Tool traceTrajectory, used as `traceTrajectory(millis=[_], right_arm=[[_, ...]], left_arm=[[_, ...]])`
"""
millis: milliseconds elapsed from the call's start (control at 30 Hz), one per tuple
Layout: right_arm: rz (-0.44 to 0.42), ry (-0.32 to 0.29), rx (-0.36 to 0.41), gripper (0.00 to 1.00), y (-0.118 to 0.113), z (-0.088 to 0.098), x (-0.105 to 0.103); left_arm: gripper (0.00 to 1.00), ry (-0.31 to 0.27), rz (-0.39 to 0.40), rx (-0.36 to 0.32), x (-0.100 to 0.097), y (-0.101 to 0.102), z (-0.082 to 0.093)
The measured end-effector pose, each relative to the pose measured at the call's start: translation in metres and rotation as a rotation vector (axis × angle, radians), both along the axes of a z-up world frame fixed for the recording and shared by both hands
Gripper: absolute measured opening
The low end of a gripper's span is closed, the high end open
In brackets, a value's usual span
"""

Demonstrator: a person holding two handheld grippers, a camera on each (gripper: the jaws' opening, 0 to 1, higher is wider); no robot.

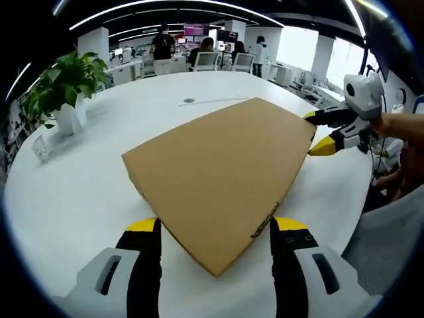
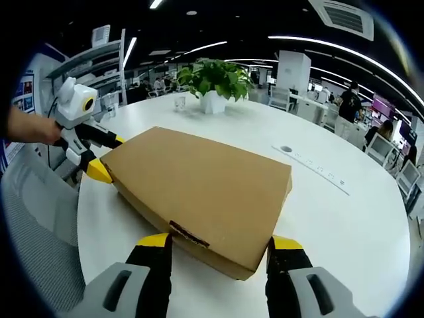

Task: Operate the shoe box by opening the lid, removing the specified soft item, and placing it in the target area until the item is outside and the box remains undamaged.

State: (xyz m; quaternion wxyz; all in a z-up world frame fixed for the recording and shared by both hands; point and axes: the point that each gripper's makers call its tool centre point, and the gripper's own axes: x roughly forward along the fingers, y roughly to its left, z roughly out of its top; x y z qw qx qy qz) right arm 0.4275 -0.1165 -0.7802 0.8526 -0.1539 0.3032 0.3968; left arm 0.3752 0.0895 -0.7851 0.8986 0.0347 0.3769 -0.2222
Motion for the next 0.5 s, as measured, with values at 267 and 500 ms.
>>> traceTrajectory(millis=[267,500], right_arm=[[-0.041,-0.003,0.002,0.55,0.007,0.0,-0.008],[-0.074,0.0,0.005,0.54,0.012,0.0,-0.014]], left_arm=[[0.68,0.008,-0.041,0.004,0.002,0.009,-0.001],[0.68,0.017,-0.076,0.007,0.003,0.015,-0.001]])
